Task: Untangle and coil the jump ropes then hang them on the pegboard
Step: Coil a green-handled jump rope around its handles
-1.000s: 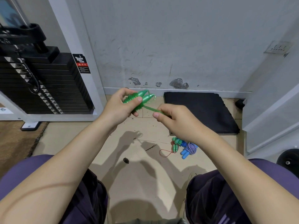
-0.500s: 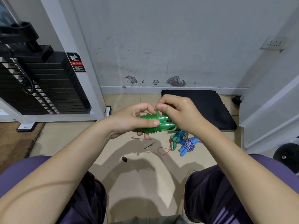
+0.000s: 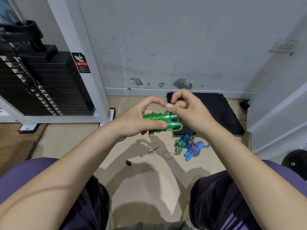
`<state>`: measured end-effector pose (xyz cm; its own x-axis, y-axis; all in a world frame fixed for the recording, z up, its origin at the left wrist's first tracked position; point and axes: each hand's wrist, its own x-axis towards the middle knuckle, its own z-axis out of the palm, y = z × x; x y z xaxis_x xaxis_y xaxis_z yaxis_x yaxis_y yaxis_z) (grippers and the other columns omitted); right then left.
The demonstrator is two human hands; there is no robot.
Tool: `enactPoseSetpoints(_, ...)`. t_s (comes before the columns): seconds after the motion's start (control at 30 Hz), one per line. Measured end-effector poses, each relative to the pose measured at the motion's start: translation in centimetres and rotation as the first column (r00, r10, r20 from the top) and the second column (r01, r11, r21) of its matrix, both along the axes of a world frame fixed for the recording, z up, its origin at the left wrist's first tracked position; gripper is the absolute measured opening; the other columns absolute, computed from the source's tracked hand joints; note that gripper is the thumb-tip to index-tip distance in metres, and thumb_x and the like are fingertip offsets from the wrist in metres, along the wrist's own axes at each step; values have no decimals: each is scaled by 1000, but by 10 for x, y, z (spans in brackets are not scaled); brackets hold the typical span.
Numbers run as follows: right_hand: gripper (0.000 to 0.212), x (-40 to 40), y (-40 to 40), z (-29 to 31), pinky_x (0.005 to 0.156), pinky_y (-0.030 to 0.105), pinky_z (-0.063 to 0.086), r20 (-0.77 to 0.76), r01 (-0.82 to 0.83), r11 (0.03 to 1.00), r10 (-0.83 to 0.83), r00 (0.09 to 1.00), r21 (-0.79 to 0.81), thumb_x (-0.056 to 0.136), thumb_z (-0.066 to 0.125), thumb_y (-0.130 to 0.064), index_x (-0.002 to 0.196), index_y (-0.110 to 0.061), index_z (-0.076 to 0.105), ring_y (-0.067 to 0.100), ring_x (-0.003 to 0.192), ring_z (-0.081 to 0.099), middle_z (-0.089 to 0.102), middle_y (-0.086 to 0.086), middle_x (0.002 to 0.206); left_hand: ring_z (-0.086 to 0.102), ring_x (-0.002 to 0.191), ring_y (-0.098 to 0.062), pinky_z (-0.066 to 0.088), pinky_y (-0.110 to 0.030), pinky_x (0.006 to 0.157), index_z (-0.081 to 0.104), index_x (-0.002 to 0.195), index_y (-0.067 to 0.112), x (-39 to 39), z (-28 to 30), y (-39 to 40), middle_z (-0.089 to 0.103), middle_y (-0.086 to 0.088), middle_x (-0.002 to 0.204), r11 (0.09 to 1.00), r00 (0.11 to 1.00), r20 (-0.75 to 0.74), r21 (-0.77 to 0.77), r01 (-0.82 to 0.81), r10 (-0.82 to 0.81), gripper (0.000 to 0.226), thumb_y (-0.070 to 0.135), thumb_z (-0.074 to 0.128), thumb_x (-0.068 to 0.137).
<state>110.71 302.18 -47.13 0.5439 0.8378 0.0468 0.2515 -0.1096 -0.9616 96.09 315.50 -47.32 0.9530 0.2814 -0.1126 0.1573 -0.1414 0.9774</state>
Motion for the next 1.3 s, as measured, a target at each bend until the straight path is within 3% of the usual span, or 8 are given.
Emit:
enactPoseSetpoints(0.1, 16, 1, 0, 2, 46, 25, 24, -124, -15, 999, 10, 992, -34, 91, 68, -20, 87, -10, 57, 15, 49, 32, 43, 15, 69, 59, 58, -26, 43, -24, 52, 59, 128, 39, -1, 2, 1, 67, -3, 78, 1000, 998, 63, 16, 0, -1, 55, 12, 75, 83)
enactPoseSetpoints(0.23, 19, 2, -1, -3, 49, 24, 32, -159, -36, 995, 21, 987, -90, 96, 60, -23, 91, -5, 66, 17, 52, 40, 50, 12, 66, 60, 59, -23, 41, -24, 53, 69, 120, 34, -1, -1, 2, 73, 3, 91, 995, 992, 80, 7, -103, 102, 41, 16, 75, 84)
enactPoseSetpoints(0.33, 23, 4, -3, -4, 52, 24, 36, -211, -42, 998, 29, 977, -55, 100, 53, -19, 103, -1, 66, 16, 53, 48, 60, 7, 74, 60, 58, -23, 40, -26, 53, 71, 115, 28, -2, -1, 8, 73, -5, 94, 982, 979, 77, -5, -189, 189, 30, 19, 73, 86)
enactPoseSetpoints(0.47, 12, 6, -4, -4, 50, 24, 43, -121, 14, 998, -22, 992, -66, 92, 64, -8, 103, -5, 69, 15, 55, 55, 65, 4, 75, 61, 55, -23, 39, -27, 52, 72, 109, 28, -3, -3, 16, 73, -13, 98, 955, 952, 72, -10, -297, 297, 24, 19, 74, 86)
enactPoseSetpoints(0.63, 15, 7, -5, -2, 55, 26, 49, -182, 45, 999, -47, 982, -17, 87, 68, -2, 101, 1, 66, 18, 60, 59, 64, 11, 75, 62, 53, -22, 39, -25, 50, 73, 104, 32, -4, -4, 21, 73, -11, 97, 934, 934, 50, 35, -355, 354, 23, 22, 76, 84)
enactPoseSetpoints(0.9, 18, 8, -8, 2, 73, 32, 61, -146, 18, 1000, -16, 989, 17, 91, 58, 9, 108, 8, 63, 28, 75, 71, 70, 30, 87, 60, 53, -23, 39, -18, 44, 73, 106, 28, -2, -8, 20, 72, -10, 99, 916, 920, 16, 93, -391, 391, 24, 21, 77, 83)
enactPoseSetpoints(1.07, 10, 12, -8, 3, 69, 39, 60, -36, 24, 998, -26, 999, -62, 89, 64, 4, 97, 10, 62, 34, 73, 69, 68, 32, 84, 59, 52, -23, 39, -15, 44, 73, 105, 27, -3, -7, 19, 71, -10, 102, 911, 917, 18, 108, -397, 398, 23, 20, 77, 83)
enactPoseSetpoints(1.3, 18, 7, -8, 3, 72, 37, 61, -51, -29, 990, 22, 998, -136, 83, 73, 0, 89, 11, 60, 28, 69, 70, 67, 34, 82, 55, 50, -14, 38, -11, 41, 73, 109, 17, 0, -6, 14, 71, -13, 102, 899, 912, 45, 154, -409, 407, 25, 13, 75, 84)
